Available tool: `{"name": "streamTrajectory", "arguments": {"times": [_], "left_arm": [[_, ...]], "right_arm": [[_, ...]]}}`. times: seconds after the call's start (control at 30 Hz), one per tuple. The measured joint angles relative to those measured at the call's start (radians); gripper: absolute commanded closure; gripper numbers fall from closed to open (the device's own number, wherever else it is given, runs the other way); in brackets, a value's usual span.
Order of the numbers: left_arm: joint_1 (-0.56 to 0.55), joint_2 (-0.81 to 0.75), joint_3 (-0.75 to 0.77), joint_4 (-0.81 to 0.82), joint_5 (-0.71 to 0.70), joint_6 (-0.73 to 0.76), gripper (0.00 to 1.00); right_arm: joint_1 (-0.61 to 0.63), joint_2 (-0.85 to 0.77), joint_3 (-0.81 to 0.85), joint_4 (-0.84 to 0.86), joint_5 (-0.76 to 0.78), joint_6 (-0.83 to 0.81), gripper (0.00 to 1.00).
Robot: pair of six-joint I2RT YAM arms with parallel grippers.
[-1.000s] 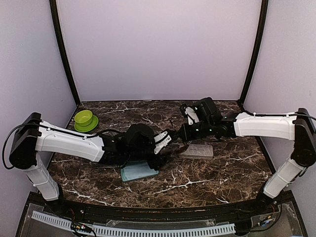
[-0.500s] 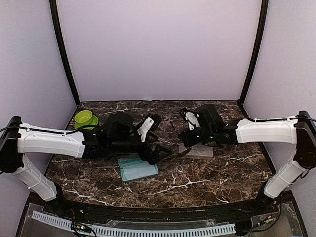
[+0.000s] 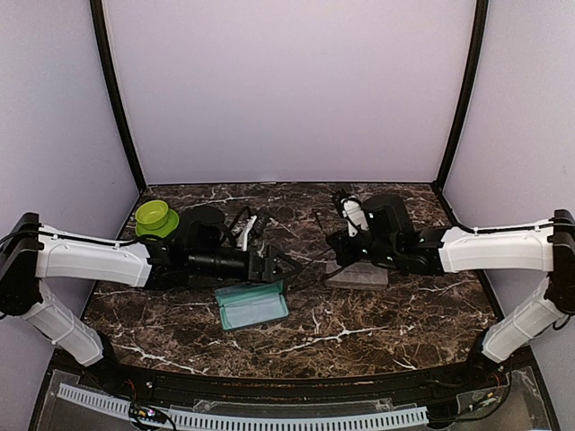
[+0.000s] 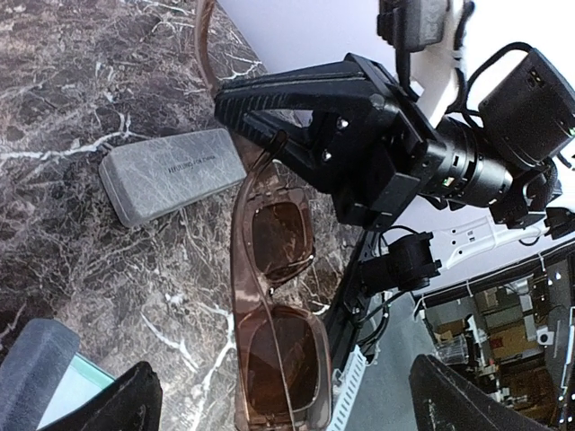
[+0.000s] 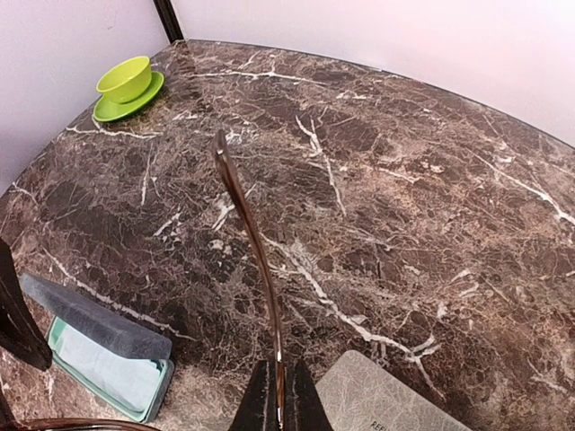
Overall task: Organize the sunglasses
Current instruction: Pass from the right arm to the left
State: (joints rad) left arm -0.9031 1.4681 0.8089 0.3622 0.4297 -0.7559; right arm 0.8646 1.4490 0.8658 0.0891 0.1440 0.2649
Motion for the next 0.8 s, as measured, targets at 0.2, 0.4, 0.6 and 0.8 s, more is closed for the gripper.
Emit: {"name": "streamTrajectory", "arguments": {"times": [0.2, 0.4, 0.6, 0.8], "left_arm": [[0.000, 0.036, 0.011, 0.004, 0.026, -0.087, 0.03], [0.000, 0.095, 0.041, 0.025, 0.075, -0.156, 0.11], [0.000, 0.125, 0.043, 0.066, 0.131, -0.216, 0.21], [0.000, 0.140, 0.043, 0.107, 0.171, -0.255, 0.32]], "right_arm": [[0.007, -0.041, -0.010, 0.040, 0.034, 0.002, 1.00], [0.007, -0.069, -0.019, 0.064, 0.054, 0.006, 1.00], [0.010, -0.069, -0.036, 0.072, 0.071, 0.006, 1.00], [0.019, -0.069, -0.040, 0.086, 0.088, 0.006, 1.00]]}}
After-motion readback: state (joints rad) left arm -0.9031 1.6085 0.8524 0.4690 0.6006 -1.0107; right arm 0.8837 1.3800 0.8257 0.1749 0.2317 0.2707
